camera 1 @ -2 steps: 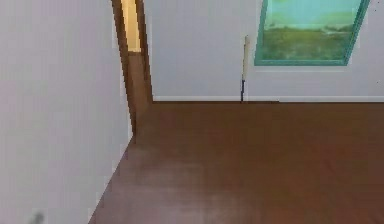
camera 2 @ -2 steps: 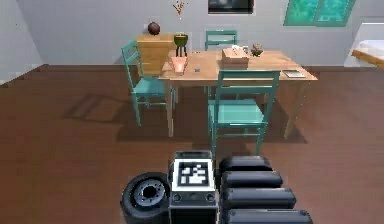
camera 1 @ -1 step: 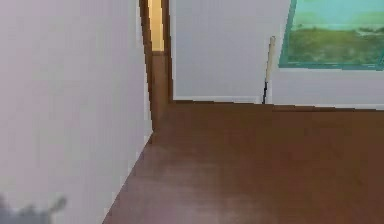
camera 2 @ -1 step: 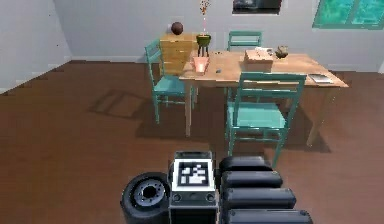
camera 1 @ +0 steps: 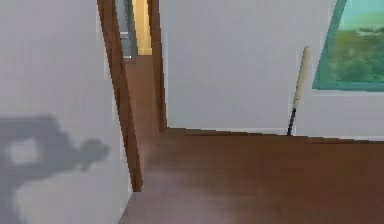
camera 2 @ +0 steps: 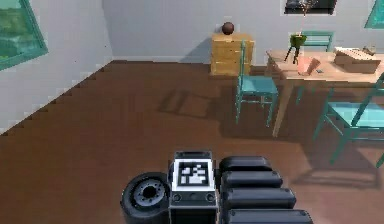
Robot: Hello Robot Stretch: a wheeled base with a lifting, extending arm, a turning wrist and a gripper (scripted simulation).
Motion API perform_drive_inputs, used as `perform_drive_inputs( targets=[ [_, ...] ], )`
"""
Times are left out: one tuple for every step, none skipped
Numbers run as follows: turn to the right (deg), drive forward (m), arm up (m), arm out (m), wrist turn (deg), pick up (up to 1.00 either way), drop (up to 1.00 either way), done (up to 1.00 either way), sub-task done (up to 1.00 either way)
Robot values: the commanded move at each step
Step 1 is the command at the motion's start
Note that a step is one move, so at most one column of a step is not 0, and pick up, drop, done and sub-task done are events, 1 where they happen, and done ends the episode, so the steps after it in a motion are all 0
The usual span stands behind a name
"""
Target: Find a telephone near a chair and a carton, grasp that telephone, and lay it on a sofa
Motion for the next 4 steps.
perform_drive_inputs(
  targets=[
    [0.0,1.0,0.0,0.0,0.0,0.0,0.0,0.0,0.0],
    [-6.0,0.0,0.0,0.0,0.0,0.0,0.0,0.0,0.0],
    [0.0,0.5,0.0,0.0,0.0,0.0,0.0,0.0,0.0],
    [-27.0,0.0,0.0,0.0,0.0,0.0,0.0,0.0,0.0]
  ],
)
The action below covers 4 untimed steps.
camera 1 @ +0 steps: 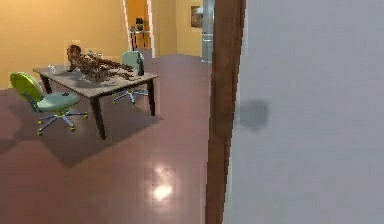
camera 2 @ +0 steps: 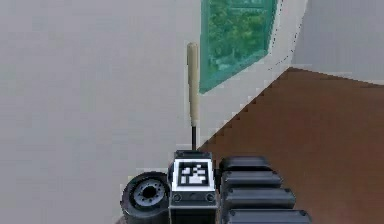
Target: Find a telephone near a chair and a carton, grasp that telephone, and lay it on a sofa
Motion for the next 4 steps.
perform_drive_inputs(
  targets=[
    [0.0,0.5,0.0,0.0,0.0,0.0,0.0,0.0,0.0],
    [-45.0,0.0,0.0,0.0,0.0,0.0,0.0,0.0,0.0],
    [-3.0,0.0,0.0,0.0,0.0,0.0,0.0,0.0,0.0],
    [0.0,0.45,0.0,0.0,0.0,0.0,0.0,0.0,0.0]
  ],
)
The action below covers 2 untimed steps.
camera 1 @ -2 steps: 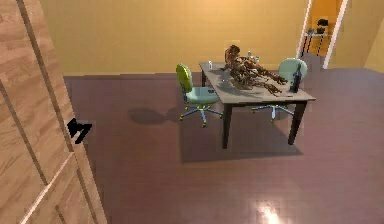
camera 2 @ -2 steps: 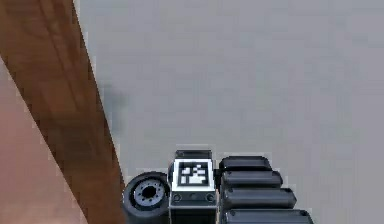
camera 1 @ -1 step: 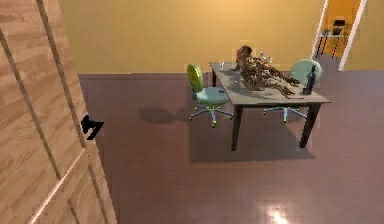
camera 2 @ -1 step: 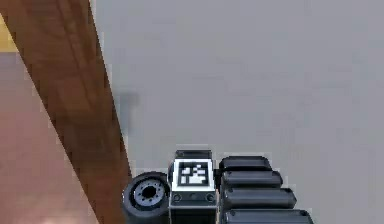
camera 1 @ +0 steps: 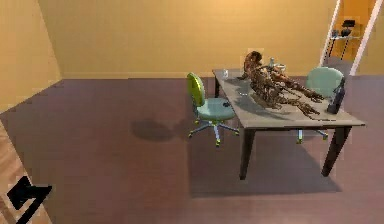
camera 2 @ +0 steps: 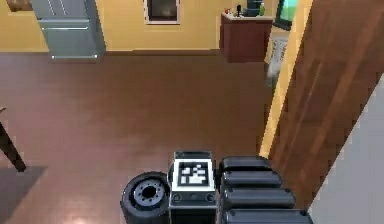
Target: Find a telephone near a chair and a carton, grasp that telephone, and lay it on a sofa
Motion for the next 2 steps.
perform_drive_inputs(
  targets=[
    [45.0,0.0,0.0,0.0,0.0,0.0,0.0,0.0,0.0],
    [18.0,0.0,0.0,0.0,0.0,0.0,0.0,0.0,0.0]
  ],
)
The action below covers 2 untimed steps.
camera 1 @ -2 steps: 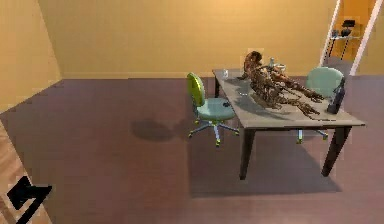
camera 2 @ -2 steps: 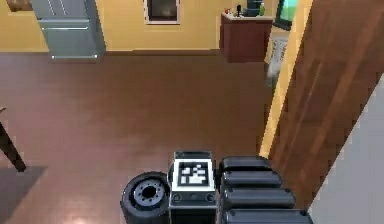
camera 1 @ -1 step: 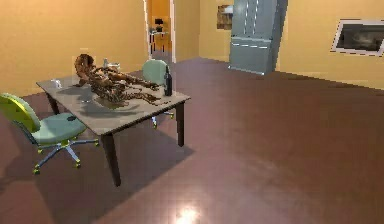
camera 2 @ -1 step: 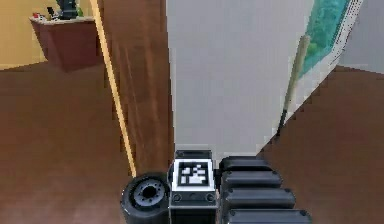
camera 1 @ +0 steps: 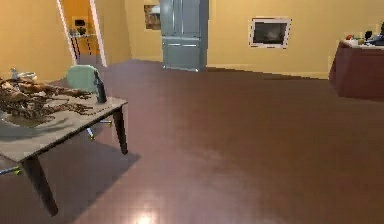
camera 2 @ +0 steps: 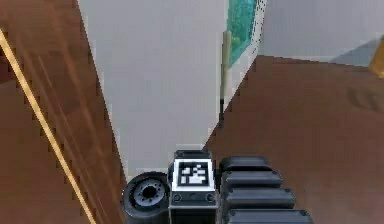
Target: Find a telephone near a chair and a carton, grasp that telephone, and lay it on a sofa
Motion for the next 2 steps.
perform_drive_inputs(
  targets=[
    [0.0,1.0,0.0,0.0,0.0,0.0,0.0,0.0,0.0],
    [3.0,0.0,0.0,0.0,0.0,0.0,0.0,0.0,0.0]
  ],
)
